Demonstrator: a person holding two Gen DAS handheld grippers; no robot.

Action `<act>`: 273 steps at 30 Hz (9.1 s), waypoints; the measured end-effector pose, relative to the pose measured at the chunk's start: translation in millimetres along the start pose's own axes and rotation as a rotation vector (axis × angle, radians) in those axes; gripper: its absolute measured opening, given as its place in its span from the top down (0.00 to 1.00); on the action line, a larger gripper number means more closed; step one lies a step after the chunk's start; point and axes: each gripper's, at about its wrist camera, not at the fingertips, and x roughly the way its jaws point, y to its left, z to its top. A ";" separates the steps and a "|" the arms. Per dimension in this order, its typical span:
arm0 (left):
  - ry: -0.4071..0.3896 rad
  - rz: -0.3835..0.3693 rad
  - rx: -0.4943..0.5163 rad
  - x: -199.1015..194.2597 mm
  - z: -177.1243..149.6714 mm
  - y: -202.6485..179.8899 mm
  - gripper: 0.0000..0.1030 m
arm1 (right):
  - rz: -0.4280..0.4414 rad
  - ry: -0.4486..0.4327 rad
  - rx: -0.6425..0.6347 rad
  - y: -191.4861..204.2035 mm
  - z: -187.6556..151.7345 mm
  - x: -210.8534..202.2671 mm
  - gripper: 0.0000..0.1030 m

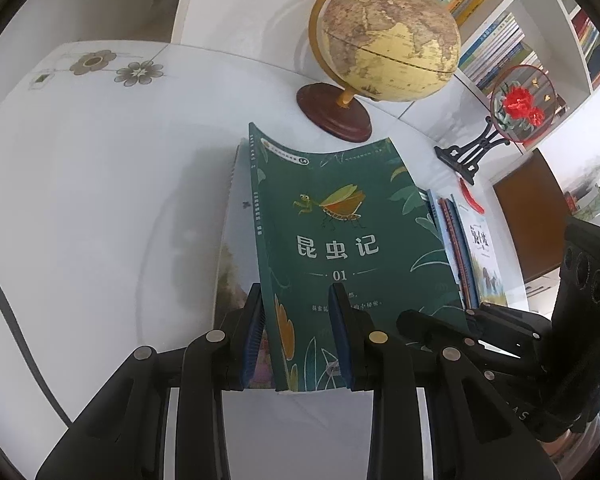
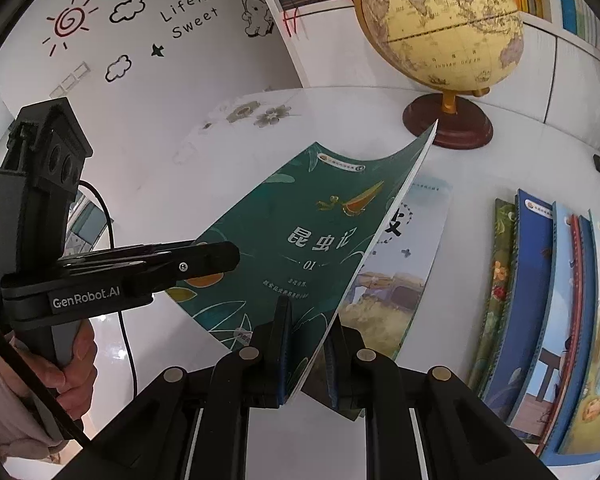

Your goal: Organize books

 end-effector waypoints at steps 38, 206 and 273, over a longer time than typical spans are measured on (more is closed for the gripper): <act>0.007 0.250 0.045 -12.9 4.9 -61.0 0.70 | -0.034 0.093 0.239 -53.9 -21.3 -38.1 0.54; -0.081 0.034 0.281 15.9 -9.8 -262.9 0.89 | 0.017 -0.277 0.308 -190.2 -44.9 -207.2 0.92; 0.051 0.109 -0.002 36.0 13.5 5.6 0.73 | 0.015 -0.082 0.386 -59.3 7.4 17.4 0.86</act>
